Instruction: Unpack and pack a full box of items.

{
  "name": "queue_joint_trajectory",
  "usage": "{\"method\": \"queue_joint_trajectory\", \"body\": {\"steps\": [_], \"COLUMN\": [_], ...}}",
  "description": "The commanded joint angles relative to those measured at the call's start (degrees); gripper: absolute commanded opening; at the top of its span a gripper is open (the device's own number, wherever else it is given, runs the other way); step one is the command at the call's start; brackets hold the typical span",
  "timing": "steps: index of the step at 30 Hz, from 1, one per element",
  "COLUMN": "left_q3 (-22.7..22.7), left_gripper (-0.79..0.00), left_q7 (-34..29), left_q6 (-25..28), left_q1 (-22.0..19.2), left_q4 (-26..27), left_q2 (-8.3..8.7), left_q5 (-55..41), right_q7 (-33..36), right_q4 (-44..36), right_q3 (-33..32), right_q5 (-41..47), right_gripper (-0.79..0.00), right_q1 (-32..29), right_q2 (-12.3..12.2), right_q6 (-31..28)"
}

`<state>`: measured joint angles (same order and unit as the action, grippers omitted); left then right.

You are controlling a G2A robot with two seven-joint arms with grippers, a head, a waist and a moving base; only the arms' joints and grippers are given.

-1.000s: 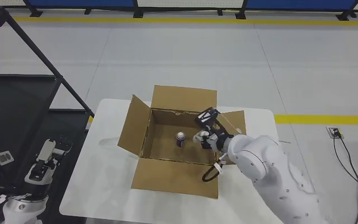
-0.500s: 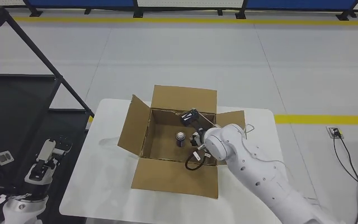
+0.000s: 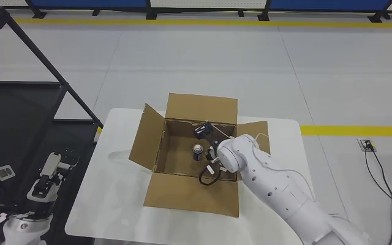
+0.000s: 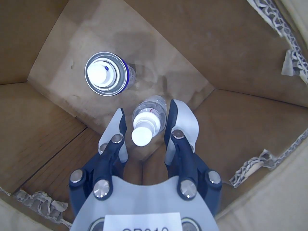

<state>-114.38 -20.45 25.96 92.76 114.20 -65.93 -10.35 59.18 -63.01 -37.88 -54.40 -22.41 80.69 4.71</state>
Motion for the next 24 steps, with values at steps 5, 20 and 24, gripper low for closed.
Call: {"method": "queue_joint_trajectory", "body": {"steps": [5,20,24], "left_q3": [0.0,0.15,3.1], "left_gripper": [0.0,0.0,0.0], "left_q7": [0.0,0.52,0.09], "left_q6": [0.0,-1.71,-4.17], "left_q1": [0.0,0.17,-2.75], "left_q4": [0.0,-1.06,-3.48], "left_q2": [0.0,0.0,0.1], "left_q5": [0.0,3.29,6.27], "right_q7": [-0.54,2.01,0.45], "right_q4": [-1.52,-27.59,-33.56], "right_q3": [-2.58,-25.46,-33.35], "right_q5": [-0.82,2.72,9.49], "right_gripper": [-0.416,-0.086,-0.037], "right_q1": [-0.28,-16.55,-22.05], "right_q2": [-0.36,-7.16,-8.53], "right_q6": [-0.4,-8.1,-12.32]}}
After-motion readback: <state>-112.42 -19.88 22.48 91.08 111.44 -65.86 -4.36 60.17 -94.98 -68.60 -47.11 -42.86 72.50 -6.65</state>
